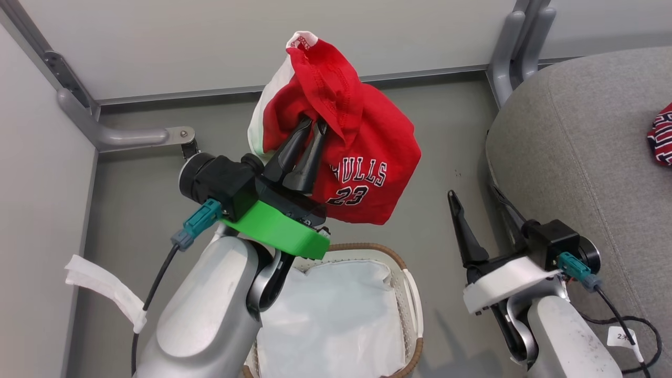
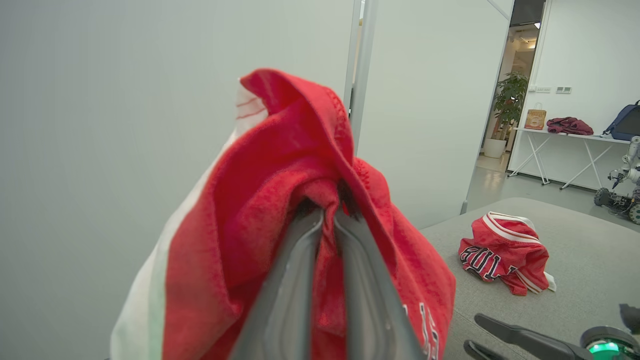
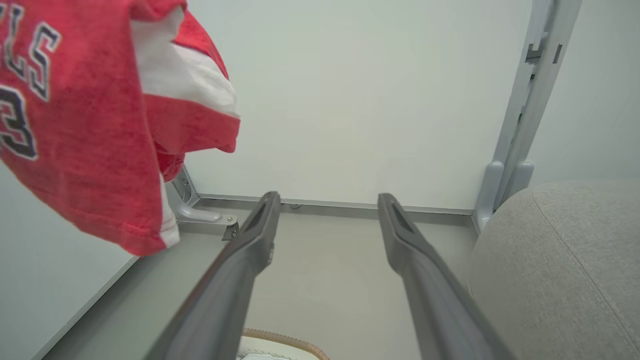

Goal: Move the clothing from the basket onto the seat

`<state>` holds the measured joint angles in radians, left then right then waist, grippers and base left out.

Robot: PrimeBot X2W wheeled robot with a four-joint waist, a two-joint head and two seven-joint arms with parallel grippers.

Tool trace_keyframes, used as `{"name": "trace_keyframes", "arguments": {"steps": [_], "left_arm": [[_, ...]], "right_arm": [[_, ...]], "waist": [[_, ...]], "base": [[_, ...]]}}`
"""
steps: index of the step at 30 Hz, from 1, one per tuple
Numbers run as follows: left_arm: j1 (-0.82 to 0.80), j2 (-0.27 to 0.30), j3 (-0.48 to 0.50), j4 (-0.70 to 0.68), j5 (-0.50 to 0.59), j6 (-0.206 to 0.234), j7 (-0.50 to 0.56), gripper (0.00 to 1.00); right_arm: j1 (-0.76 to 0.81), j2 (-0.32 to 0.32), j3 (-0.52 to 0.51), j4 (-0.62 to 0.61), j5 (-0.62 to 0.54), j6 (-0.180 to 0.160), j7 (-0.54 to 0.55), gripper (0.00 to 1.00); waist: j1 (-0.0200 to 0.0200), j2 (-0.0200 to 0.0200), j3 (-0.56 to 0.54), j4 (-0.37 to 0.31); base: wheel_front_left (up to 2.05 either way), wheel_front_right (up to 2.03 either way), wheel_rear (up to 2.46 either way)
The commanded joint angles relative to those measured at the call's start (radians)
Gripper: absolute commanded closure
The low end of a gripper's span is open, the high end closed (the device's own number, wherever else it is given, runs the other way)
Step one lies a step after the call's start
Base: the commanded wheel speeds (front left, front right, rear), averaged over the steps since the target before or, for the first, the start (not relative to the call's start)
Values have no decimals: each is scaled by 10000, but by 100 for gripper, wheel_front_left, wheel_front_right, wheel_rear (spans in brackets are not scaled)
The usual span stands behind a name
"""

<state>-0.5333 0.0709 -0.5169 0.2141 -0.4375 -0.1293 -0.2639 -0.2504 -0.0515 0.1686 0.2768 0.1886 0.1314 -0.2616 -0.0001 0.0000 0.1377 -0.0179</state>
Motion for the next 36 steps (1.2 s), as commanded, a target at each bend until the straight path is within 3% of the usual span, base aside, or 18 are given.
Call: {"name": "trace_keyframes", "arguments": {"steps": [1,15,36], "left_arm": [[160,-28,7,-55,6,-27,-5,100],[40,-60,-230,-67,-138,-27,-5,100],[-359,0,-1222,-402,-664,-27,-5,100]], "right_arm": [[-226,-117,185,-205,176,-14,-48,0],[-2561,-1659,3298,-1569,1739,-14,-48,0],[-5724,-3372,7574,353,5207,-14,-48,0]], "waist": [[1,0,12,-3],[1,0,220,127],[1,0,482,695]], "base": [[0,0,0],[0,0,0],[0,0,0]]}}
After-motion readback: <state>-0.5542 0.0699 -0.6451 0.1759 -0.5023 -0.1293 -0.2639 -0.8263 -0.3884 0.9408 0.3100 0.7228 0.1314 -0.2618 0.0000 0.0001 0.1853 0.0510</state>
